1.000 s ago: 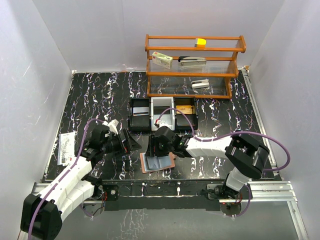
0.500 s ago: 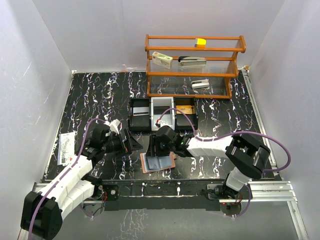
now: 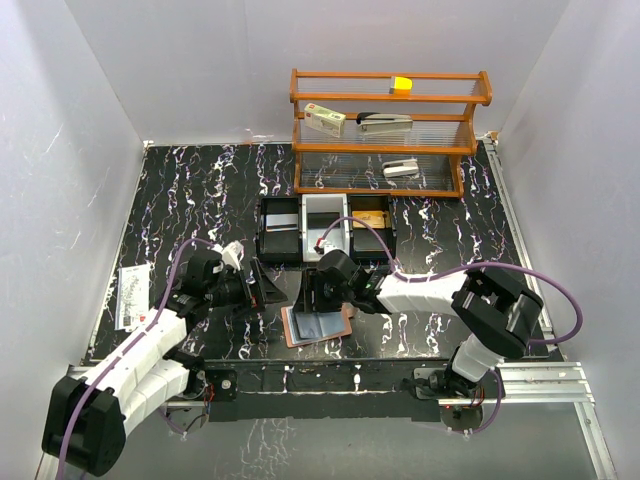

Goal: Take the credit cards out of the card holder

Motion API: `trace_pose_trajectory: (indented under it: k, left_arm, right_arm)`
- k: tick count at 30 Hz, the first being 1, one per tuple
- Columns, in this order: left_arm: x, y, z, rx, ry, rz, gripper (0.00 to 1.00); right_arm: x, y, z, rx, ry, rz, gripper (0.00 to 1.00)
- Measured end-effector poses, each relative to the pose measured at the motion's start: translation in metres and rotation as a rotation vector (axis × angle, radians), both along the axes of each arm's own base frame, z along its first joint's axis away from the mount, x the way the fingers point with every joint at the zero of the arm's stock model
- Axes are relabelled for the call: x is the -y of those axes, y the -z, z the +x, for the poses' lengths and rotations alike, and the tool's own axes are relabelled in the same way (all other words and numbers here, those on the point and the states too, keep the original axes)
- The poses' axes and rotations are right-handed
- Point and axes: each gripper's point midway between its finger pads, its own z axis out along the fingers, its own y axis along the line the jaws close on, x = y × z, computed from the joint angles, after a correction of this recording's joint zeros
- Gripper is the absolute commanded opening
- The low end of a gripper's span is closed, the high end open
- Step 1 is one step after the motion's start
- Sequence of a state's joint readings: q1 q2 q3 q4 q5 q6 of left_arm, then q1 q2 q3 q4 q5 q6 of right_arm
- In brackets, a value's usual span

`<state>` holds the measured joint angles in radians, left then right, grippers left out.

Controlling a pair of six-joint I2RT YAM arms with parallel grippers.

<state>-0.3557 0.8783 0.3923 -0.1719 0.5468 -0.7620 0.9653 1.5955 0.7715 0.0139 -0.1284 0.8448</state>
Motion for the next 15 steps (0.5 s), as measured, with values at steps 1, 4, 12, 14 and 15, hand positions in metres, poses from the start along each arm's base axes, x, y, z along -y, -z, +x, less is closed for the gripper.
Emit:
trace_pose_trajectory:
  k: [1, 4, 12, 14, 15]
  left_arm:
    - [0.000, 0.000, 0.000, 0.000, 0.001, -0.001, 0.93]
    - [0.002, 0.000, -0.001, 0.000, 0.011, -0.003, 0.91]
    - [0.014, 0.007, -0.015, -0.003, 0.068, 0.033, 0.74]
    - [0.020, 0.010, -0.024, -0.004, 0.101, 0.049, 0.67]
    - [0.023, 0.013, -0.028, -0.004, 0.112, 0.055, 0.63]
  right_arm:
    - [0.000, 0.000, 0.000, -0.002, 0.000, 0.002, 0.51]
    - [0.001, 0.000, 0.000, -0.004, -0.002, 0.012, 0.51]
    - [0.002, -0.001, 0.000, -0.017, 0.005, 0.026, 0.51]
    - [0.003, 0.000, 0.000, -0.023, 0.012, 0.031, 0.51]
    - [0.004, 0.000, 0.001, -0.025, 0.015, 0.032, 0.51]
